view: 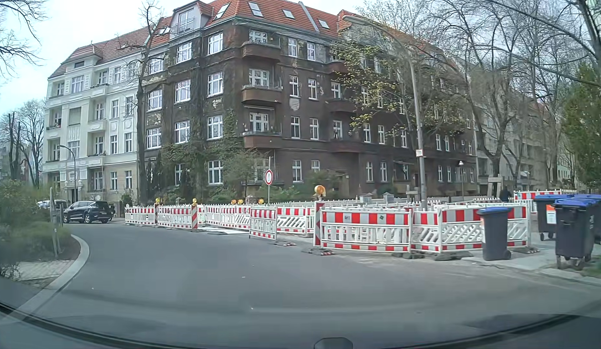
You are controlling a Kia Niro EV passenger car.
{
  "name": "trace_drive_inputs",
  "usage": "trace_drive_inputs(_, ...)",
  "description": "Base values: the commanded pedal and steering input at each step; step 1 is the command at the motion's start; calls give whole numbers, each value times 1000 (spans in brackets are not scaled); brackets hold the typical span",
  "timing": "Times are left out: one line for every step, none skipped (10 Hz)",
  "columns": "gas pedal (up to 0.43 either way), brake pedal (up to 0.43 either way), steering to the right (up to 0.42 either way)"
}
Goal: Follow the waypoints while adhering to traffic rules and regulations
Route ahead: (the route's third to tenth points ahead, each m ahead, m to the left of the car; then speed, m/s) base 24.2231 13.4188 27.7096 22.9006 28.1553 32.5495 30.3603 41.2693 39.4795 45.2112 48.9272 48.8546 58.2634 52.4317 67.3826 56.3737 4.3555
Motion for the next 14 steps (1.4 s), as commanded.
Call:
trace_drive_inputs(8,0,-178)
trace_drive_inputs(20,0,-178)
trace_drive_inputs(28,0,-178)
trace_drive_inputs(39,0,-178)
trace_drive_inputs(39,0,-177)
trace_drive_inputs(39,0,-177)
trace_drive_inputs(39,0,-175)
trace_drive_inputs(39,0,-172)
trace_drive_inputs(39,0,-172)
trace_drive_inputs(47,0,-171)
trace_drive_inputs(47,0,-173)
trace_drive_inputs(47,0,-176)
trace_drive_inputs(47,0,-182)
trace_drive_inputs(47,0,-183)
